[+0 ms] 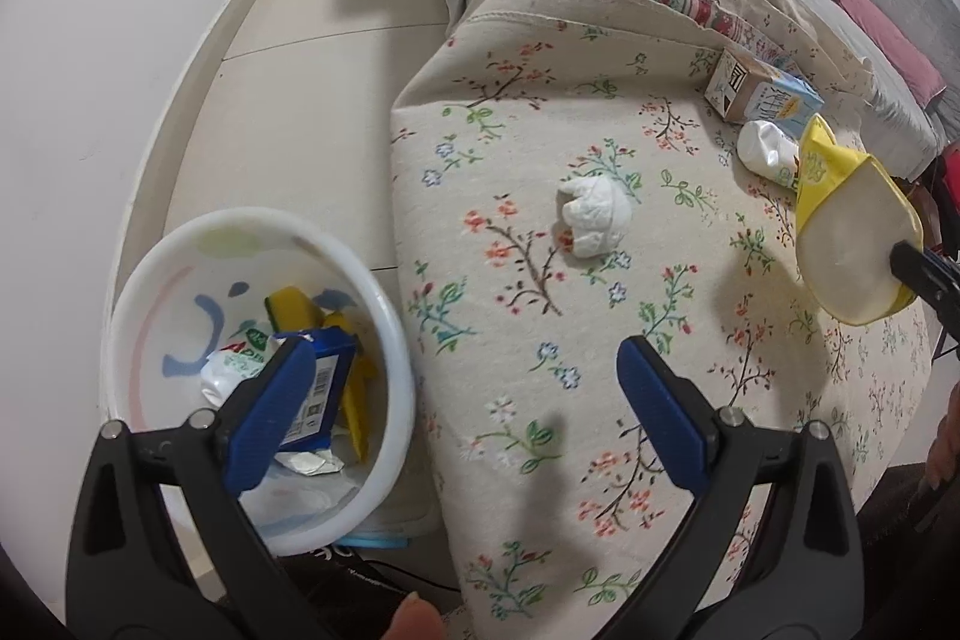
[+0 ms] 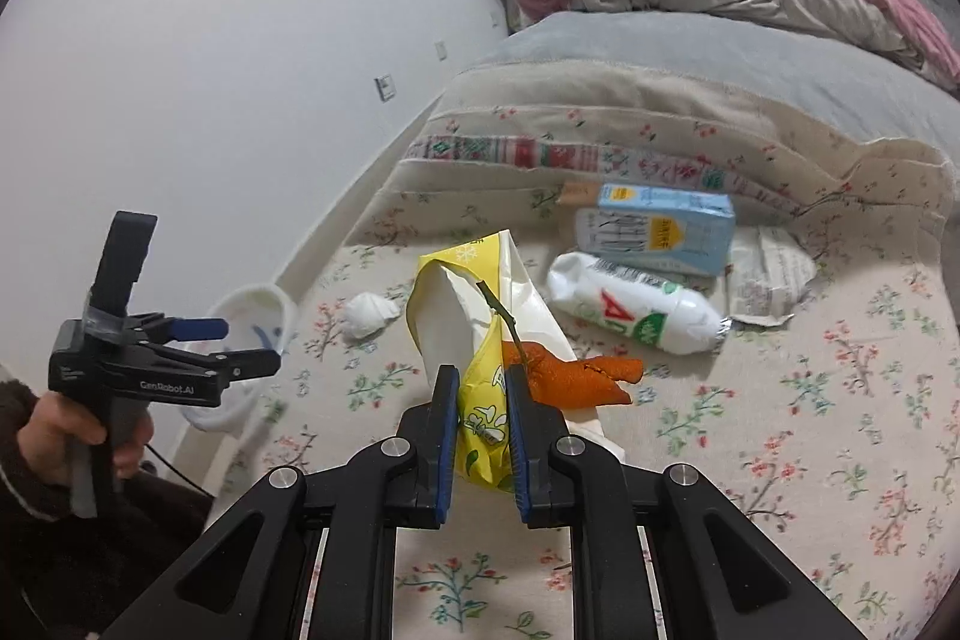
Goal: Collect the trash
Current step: 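Move the right gripper to the yellow snack bag and grasp its edge, then lift the yellow bag off the bed with the right gripper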
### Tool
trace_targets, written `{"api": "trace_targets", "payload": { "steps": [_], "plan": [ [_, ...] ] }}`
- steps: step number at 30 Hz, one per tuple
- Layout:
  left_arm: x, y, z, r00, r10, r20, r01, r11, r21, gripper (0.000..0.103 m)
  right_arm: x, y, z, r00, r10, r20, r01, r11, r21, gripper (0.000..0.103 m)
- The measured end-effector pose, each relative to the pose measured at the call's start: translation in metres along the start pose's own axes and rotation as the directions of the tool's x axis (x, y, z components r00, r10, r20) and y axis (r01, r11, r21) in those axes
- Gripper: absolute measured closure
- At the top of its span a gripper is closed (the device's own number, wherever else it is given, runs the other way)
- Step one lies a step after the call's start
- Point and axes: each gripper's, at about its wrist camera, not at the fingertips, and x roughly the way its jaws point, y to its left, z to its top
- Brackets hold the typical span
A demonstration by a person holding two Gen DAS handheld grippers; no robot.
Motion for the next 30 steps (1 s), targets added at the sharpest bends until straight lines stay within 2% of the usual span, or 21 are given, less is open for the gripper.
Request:
{"api": "trace_targets", "payload": {
  "steps": [2,7,8,9,11,16,20,27,28,30],
  "plan": [
    [0.002,-0.004,0.001,1.000,-0.006,-0.004,0.006,1.000,0.004,0.005,0.007,0.002,-0.004,0.997,-0.069,-0.022,0.068,0.997,-0.043,0.087],
    [0.003,-0.013,0.002,1.000,-0.011,-0.009,0.012,1.000,0.021,0.005,0.018,0.000,-0.015,0.997,0.012,-0.079,-0.012,1.000,0.002,0.080],
    [0.004,-0.015,0.003,1.000,-0.013,-0.008,0.013,1.000,0.023,0.005,0.018,-0.001,-0.015,0.997,0.022,-0.079,-0.022,1.000,0.008,0.069],
    [0.004,-0.015,0.003,1.000,-0.014,-0.007,0.014,1.000,0.024,0.005,0.016,-0.003,-0.015,0.997,0.027,-0.075,-0.026,1.000,0.018,0.053],
    [0.005,-0.017,0.005,1.000,-0.015,-0.006,0.015,1.000,0.025,0.005,0.009,-0.009,-0.014,0.999,0.026,-0.044,-0.024,0.998,0.051,0.044],
    [0.008,-0.020,0.008,1.000,-0.018,-0.007,0.018,1.000,0.023,0.007,-0.003,-0.035,-0.006,1.000,0.006,0.006,-0.007,0.988,0.154,0.044],
    [0.011,-0.023,0.011,1.000,-0.023,-0.012,0.023,0.999,0.023,0.012,0.007,-0.056,-0.011,0.998,-0.037,-0.051,0.047,0.977,0.210,0.051],
    [0.018,-0.028,0.012,0.999,-0.026,-0.028,0.027,0.999,0.030,0.015,0.040,-0.055,-0.027,0.987,-0.011,-0.163,0.042,0.981,0.189,0.054],
    [0.018,-0.029,0.012,0.999,-0.026,-0.028,0.027,0.999,0.031,0.015,0.044,-0.054,-0.029,0.986,0.003,-0.168,0.028,0.982,0.186,0.057],
    [0.018,-0.029,0.012,0.999,-0.026,-0.028,0.027,0.999,0.032,0.016,0.047,-0.053,-0.031,0.985,0.031,-0.168,0.000,0.983,0.182,0.068]
  ]
}}
